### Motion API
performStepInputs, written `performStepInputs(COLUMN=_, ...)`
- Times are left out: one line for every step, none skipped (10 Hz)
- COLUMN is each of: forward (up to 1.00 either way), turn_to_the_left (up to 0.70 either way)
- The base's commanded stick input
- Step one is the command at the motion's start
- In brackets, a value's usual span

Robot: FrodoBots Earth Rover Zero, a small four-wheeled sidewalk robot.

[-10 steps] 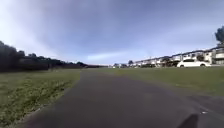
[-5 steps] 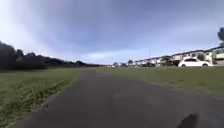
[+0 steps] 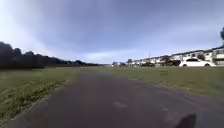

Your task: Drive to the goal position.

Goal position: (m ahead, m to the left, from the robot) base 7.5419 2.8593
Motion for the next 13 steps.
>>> performStepInputs(forward=1.00, turn_to_the_left=0.27)
performStepInputs(forward=1.00, turn_to_the_left=0.27)
performStepInputs(forward=1.00, turn_to_the_left=0.27)
performStepInputs(forward=1.00, turn_to_the_left=0.27)
performStepInputs(forward=1.00, turn_to_the_left=0.27)
performStepInputs(forward=1.00, turn_to_the_left=0.27)
performStepInputs(forward=1.00, turn_to_the_left=0.27)
performStepInputs(forward=1.00, turn_to_the_left=0.27)
performStepInputs(forward=1.00, turn_to_the_left=0.27)
performStepInputs(forward=1.00, turn_to_the_left=0.27)
performStepInputs(forward=1.00, turn_to_the_left=0.12)
performStepInputs(forward=1.00, turn_to_the_left=0.00)
performStepInputs(forward=1.00, turn_to_the_left=0.00)
